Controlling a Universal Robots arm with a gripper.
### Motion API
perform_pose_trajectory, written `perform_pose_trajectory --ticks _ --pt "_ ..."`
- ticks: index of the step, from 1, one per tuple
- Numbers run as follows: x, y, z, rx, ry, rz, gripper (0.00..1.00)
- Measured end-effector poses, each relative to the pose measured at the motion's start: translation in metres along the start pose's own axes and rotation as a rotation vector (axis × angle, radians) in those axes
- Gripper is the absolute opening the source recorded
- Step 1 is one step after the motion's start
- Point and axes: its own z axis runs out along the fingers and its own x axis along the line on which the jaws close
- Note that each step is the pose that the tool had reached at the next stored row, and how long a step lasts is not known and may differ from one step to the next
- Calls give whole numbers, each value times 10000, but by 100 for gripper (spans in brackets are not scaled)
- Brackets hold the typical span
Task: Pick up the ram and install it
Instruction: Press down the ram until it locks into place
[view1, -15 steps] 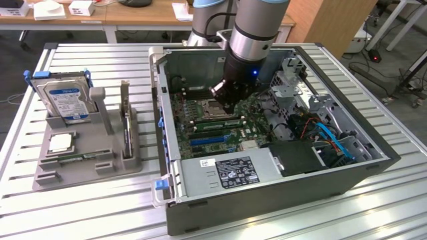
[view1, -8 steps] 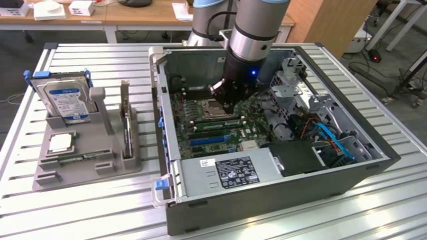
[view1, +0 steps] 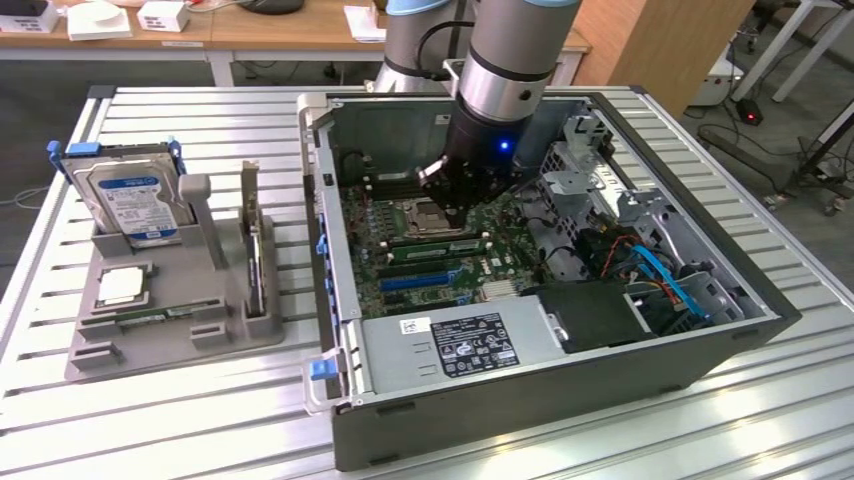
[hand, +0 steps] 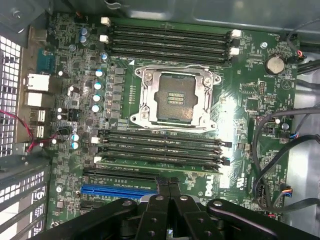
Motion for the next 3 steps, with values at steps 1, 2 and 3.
perform_pose_trajectory --ticks 1,2,3 --pt "0 0 0 0 0 0 9" --pt "0 0 0 1 0 0 9" --pt "0 0 0 0 -1 0 9"
